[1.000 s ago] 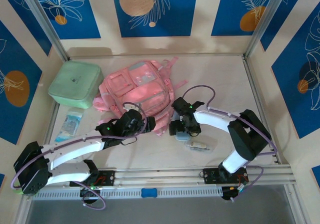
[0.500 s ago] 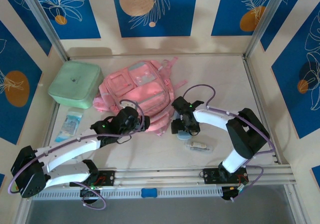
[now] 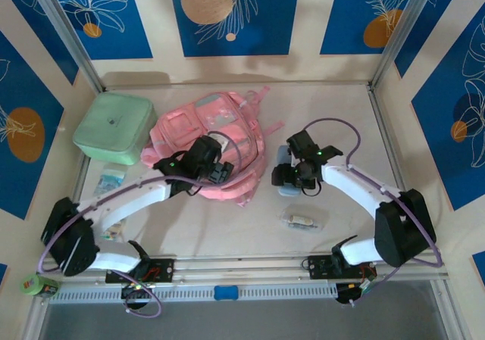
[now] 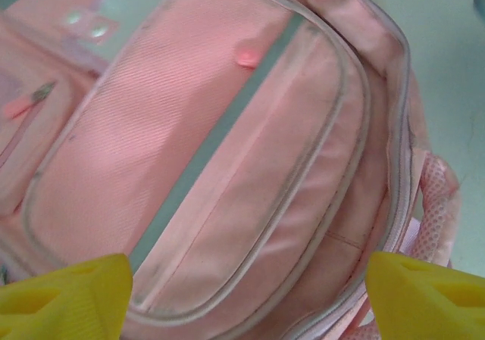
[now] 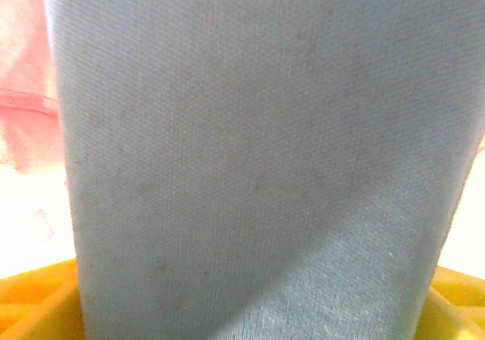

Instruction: Pack the student bag

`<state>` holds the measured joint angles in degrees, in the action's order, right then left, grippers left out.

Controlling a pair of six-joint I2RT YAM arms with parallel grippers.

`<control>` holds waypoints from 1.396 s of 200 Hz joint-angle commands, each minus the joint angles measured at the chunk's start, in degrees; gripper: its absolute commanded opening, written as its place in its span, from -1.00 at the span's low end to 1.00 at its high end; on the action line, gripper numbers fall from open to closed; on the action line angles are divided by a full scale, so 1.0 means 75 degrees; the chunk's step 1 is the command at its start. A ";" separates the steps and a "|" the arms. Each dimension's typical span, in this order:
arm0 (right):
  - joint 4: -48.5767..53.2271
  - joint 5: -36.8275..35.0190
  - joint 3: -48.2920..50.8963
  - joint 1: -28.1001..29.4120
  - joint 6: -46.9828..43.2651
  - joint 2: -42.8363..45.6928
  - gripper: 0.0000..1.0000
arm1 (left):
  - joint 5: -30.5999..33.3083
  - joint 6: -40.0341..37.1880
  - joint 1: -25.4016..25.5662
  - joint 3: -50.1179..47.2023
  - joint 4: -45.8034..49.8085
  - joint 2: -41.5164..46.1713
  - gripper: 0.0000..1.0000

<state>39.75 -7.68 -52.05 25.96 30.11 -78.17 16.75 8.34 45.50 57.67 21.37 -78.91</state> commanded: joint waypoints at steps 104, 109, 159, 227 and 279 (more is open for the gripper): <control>0.0126 0.1421 0.0246 -0.0882 -0.0330 0.0603 0.49 | 0.0918 -0.2541 -0.0292 0.2339 0.0448 -0.3474 0.30; 0.0126 0.1423 0.0242 -0.0892 -0.0335 0.0612 0.48 | 0.0855 -0.2552 -0.0343 0.2358 0.0440 -0.3504 0.25; 0.0314 0.1373 0.0100 -0.0952 -0.0390 0.0741 0.45 | 0.0579 -0.2640 -0.0512 0.2721 0.0618 -0.3527 -0.68; 0.1187 0.1265 -0.0513 -0.0464 -0.0434 0.1126 0.44 | 0.0543 -0.2264 -0.0501 0.3632 0.1315 -0.2585 -1.00; 0.0754 0.1427 -0.1050 0.0736 -0.0183 0.0601 0.42 | -0.0022 -0.0906 -0.0512 0.4925 0.1792 -0.2218 -1.00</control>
<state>46.87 0.71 -57.08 27.88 28.10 -71.02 19.14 -4.86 41.10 88.38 34.41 -98.28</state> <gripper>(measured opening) 0.720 0.054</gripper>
